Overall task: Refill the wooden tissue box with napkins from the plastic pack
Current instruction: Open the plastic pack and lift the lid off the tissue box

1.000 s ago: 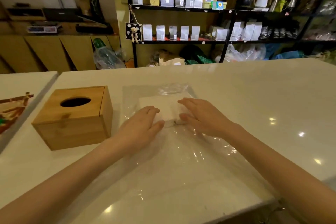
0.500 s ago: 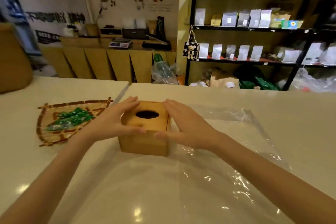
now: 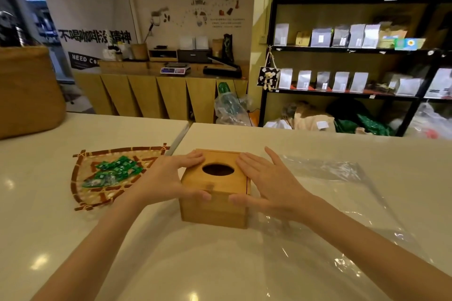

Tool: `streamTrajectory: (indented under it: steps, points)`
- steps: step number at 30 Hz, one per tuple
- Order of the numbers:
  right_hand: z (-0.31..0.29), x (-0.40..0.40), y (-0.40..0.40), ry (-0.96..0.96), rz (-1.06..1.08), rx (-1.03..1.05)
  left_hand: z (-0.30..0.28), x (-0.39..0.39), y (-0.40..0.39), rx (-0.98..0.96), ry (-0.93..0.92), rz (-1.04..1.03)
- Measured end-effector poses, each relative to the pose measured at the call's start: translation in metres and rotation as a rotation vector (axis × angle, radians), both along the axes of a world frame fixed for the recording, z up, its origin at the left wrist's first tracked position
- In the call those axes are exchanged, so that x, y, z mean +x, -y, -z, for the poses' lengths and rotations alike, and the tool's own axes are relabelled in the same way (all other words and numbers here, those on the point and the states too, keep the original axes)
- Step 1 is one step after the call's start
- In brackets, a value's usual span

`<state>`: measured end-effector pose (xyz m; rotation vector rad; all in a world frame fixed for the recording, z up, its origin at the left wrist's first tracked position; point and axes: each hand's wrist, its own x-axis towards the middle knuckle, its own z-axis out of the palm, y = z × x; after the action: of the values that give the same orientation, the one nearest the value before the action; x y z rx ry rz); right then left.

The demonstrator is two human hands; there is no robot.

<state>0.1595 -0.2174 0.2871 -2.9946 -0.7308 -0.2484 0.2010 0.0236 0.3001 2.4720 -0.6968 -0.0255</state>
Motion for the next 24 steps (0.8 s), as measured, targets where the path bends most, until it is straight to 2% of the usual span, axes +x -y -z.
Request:
streamTrajectory:
  steps: [3, 8, 13, 17, 21, 24]
  points:
    - [-0.002, 0.002, -0.001, -0.028, 0.025, 0.110, -0.003, 0.003, 0.001, -0.037, -0.022, -0.048]
    - [-0.019, 0.017, -0.007, -0.003, 0.049, 0.506, -0.021, 0.016, 0.011, -0.191, -0.142, -0.149]
    - [-0.026, 0.035, -0.011, -0.086, 0.091, 0.899, -0.024, 0.029, 0.029, -0.425, -0.051, -0.281]
    - [-0.018, 0.045, -0.011, -0.179, 0.126, 1.034, -0.009, 0.039, 0.031, -0.573, -0.018, -0.327]
    - [-0.016, 0.051, -0.013, -0.237, 0.183, 1.127, 0.003, 0.041, 0.037, -0.623, 0.071, -0.409]
    - [-0.018, 0.050, -0.012, -0.248, 0.213, 1.166, 0.002, 0.038, 0.041, -0.632, 0.058, -0.441]
